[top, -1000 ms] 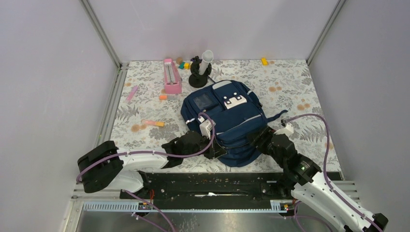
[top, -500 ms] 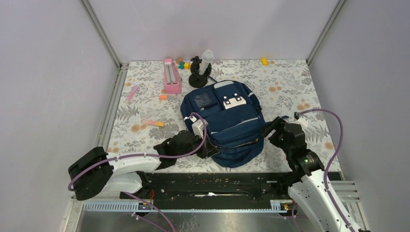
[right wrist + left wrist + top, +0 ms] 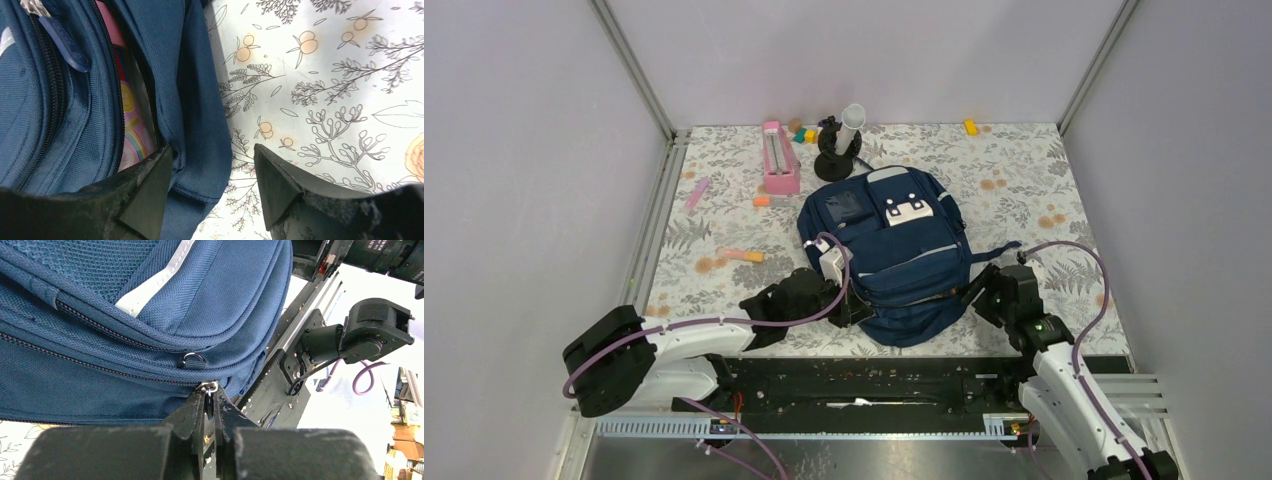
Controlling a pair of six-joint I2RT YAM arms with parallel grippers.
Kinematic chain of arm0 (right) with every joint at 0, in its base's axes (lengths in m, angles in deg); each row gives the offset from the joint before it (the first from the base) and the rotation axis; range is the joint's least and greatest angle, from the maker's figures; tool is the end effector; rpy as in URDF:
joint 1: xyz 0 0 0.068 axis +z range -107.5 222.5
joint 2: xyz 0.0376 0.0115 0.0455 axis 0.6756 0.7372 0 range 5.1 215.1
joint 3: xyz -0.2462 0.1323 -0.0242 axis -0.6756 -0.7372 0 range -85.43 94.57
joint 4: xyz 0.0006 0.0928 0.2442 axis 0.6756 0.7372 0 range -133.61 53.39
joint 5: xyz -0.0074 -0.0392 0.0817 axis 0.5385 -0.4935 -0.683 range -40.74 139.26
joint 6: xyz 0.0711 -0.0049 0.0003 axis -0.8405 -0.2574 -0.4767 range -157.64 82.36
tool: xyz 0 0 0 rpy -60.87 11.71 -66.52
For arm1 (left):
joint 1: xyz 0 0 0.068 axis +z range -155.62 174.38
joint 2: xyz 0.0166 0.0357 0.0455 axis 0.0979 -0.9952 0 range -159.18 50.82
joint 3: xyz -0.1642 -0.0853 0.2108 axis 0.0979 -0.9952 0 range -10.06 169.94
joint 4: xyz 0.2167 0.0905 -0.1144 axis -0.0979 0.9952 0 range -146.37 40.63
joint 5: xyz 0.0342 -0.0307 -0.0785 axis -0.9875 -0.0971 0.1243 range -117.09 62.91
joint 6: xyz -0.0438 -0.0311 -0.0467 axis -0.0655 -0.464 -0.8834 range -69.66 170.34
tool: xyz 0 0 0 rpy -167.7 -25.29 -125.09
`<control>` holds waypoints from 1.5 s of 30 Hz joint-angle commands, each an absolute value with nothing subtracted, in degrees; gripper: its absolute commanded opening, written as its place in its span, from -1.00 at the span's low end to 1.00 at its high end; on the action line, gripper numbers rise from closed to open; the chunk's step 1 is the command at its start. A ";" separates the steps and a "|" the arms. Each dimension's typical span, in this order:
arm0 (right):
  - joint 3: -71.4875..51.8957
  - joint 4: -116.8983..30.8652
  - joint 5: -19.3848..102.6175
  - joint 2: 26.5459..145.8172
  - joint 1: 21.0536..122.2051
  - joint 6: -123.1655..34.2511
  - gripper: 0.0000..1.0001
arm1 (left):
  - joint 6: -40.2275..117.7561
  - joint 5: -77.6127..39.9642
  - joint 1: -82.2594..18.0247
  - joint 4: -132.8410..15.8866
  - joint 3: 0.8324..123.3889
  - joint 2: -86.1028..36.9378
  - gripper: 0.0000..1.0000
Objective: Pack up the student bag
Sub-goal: Zip the student bag at the center of the board.
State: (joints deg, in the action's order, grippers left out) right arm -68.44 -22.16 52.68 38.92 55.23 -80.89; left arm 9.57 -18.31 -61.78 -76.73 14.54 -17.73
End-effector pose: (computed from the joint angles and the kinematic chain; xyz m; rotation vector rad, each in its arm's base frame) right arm 0.1468 0.0295 0.1692 0.6315 2.1889 0.4582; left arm 0.1370 -0.2203 0.1871 0.4040 2.1647 -1.1891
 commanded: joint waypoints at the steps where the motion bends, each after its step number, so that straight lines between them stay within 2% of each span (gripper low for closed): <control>1: -68.97 -30.02 49.43 41.22 54.89 -80.93 0.36 | 10.63 -17.66 -61.16 -79.20 14.88 -16.61 -1.00; 6: -68.68 -34.19 47.66 45.09 54.91 -80.18 0.37 | 10.27 -16.91 -61.17 -80.09 15.12 -17.43 -1.00; 9: -68.80 -37.52 45.23 48.58 54.90 -79.97 0.26 | 10.27 -16.63 -61.17 -80.02 15.49 -17.64 -1.00; 13: -68.71 -42.43 39.60 52.04 54.90 -80.49 -0.12 | 10.47 -16.62 -61.16 -79.32 16.05 -17.57 -1.00; 17: -67.41 -42.63 36.17 50.04 54.90 -81.58 -0.77 | 10.82 -16.62 -61.19 -78.13 16.63 -17.24 -1.00; 20: -63.01 -36.01 37.65 44.50 54.89 -81.00 -1.00 | 11.21 -17.17 -61.17 -76.54 17.28 -16.47 -1.00; 24: -57.01 -30.31 37.64 39.31 54.89 -79.75 -1.00 | 11.24 -17.15 -61.19 -74.89 18.74 -14.36 -1.00; 29: -52.11 -28.50 34.74 39.44 54.94 -80.72 -1.00 | 11.58 -16.86 -61.19 -72.82 21.18 -11.05 -1.00; 36: -54.91 -32.97 31.47 36.83 55.26 -85.26 -1.00 | 9.35 -17.05 -61.25 -71.13 22.69 -13.42 -1.00; 40: -56.10 -32.95 33.67 34.63 56.75 -85.53 -1.00 | 6.07 -16.86 -62.18 -75.52 23.23 -17.43 -1.00; 45: -58.41 -32.34 36.57 37.68 56.92 -82.34 -1.00 | 4.38 -16.71 -64.22 -79.57 25.49 -20.60 -1.00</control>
